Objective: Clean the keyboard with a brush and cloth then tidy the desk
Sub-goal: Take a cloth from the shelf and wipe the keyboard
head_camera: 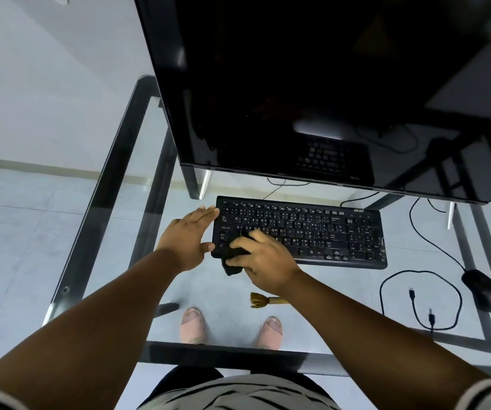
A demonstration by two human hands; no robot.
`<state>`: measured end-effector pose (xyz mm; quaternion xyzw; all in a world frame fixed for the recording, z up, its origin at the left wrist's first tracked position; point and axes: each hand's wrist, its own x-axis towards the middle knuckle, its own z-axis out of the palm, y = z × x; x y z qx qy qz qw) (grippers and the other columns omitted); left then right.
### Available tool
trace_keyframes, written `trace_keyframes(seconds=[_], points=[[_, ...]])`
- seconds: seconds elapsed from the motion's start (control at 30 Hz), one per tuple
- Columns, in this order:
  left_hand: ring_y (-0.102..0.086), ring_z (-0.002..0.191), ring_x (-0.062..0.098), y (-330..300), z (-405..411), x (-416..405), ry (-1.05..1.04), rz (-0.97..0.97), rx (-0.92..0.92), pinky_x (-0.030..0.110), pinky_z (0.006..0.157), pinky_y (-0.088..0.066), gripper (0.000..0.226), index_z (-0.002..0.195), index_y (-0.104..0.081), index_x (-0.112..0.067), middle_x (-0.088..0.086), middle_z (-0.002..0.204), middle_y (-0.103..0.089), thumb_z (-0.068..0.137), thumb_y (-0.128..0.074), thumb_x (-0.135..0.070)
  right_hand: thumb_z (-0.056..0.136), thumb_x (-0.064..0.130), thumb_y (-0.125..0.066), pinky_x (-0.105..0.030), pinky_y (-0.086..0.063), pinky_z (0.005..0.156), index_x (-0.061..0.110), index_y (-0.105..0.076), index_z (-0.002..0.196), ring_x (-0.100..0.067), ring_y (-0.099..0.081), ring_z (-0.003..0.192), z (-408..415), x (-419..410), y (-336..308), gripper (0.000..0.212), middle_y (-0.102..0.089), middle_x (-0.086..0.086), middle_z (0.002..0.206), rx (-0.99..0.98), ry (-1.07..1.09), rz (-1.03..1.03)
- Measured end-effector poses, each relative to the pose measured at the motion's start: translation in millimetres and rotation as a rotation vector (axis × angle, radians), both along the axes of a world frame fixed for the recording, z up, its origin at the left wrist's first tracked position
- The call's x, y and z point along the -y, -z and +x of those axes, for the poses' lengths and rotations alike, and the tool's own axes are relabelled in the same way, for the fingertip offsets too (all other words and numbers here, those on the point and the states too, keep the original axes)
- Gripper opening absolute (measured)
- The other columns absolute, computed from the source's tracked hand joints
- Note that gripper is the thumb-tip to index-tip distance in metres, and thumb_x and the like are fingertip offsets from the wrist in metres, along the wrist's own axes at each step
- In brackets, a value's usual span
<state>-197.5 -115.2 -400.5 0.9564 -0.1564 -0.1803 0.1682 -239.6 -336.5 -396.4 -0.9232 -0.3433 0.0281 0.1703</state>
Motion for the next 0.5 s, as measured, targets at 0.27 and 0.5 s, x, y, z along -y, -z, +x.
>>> trace_keyframes(seconds=[0.27, 0.5], points=[[-0.007, 0.149, 0.01, -9, -2, 7, -0.017, 0.036, -0.007, 0.035, 0.117, -0.017, 0.077, 0.154, -0.013, -0.027, -0.01, 0.162, -0.011, 0.093, -0.059, -0.026, 0.07, 0.01, -0.066, -0.036, -0.054, 0.073, 0.032, -0.077, 0.091, -0.022, -0.05, 0.093, -11, 58, -3, 0.033, -0.061, 0.007, 0.108, -0.037, 0.113, -0.066], [-0.007, 0.149, 0.011, -11, -2, 11, -0.025, 0.078, -0.014, 0.035, 0.117, -0.016, 0.078, 0.154, -0.012, -0.025, -0.008, 0.162, -0.009, 0.092, -0.059, -0.026, 0.074, 0.005, -0.068, -0.03, -0.047, 0.074, 0.034, -0.075, 0.1, -0.022, -0.051, 0.094, -8, 40, -8, 0.039, -0.061, 0.007, 0.113, -0.039, 0.086, -0.038]])
